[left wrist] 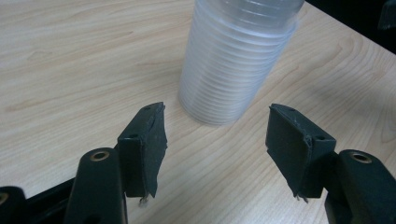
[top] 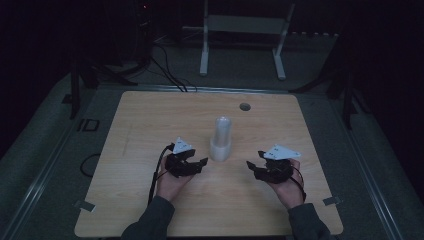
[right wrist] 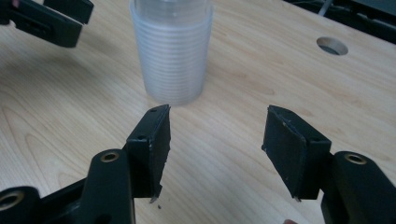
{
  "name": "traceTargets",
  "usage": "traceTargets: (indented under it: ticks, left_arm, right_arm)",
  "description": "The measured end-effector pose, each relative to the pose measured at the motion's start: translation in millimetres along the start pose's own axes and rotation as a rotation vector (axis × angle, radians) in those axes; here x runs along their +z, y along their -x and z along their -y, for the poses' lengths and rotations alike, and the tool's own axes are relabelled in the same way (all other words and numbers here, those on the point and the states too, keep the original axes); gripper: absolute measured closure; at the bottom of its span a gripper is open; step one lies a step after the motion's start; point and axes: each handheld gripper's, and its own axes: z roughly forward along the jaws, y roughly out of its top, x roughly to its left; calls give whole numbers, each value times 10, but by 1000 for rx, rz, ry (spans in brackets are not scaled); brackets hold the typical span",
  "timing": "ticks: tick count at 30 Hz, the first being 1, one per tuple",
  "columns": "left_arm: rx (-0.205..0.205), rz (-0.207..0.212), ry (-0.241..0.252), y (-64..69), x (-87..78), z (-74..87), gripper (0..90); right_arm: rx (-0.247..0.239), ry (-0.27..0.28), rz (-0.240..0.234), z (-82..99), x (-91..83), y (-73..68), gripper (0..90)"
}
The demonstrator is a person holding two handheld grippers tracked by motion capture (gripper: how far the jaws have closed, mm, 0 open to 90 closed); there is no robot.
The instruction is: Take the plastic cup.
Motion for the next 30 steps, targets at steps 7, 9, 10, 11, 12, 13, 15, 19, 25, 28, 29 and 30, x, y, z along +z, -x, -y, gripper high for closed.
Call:
traceTargets:
  ticks: [7,9,10,11,12,13,15,19,25,28,29,30]
  left_arm:
    - [31,4,5,49,61,-80,355]
    - [43,2,3,66,80,-104,353]
    - [50,0,3,75,90,-114,352]
    - [57,-3,4,84,100,-122,350]
    - [58,-4,7,96,110,-130,347]
    - [65,-4,8,103,120,-139,344]
    - [69,-2,6,115,142,-158,343]
    - [58,-2,10,112,189,-193,342]
    - [74,-14,19,134,242,-216,327]
    - [92,-35,20,155,265,-227,298]
    - [92,-32,19,155,273,-232,294]
    - [92,-32,19,155,273,-232,289]
  right_arm:
    - [-6,20,-14,-119,-11,-6,405]
    - [-13,24,-14,-147,-11,-7,404]
    - [-15,26,-14,-160,-10,-8,404]
    - [-17,26,-14,-172,-10,-9,404]
    - [-20,30,-15,-184,-7,-10,404]
    - [-19,29,-15,-194,-8,-13,403]
    - [-21,32,-16,-215,0,-17,402]
    - [-24,40,-24,-270,25,-30,396]
    - [-28,54,-32,-360,67,-64,389]
    - [-32,59,-38,-405,76,-77,385]
    - [-34,61,-38,-420,77,-79,384]
    - [-34,61,-38,-420,77,-79,384]
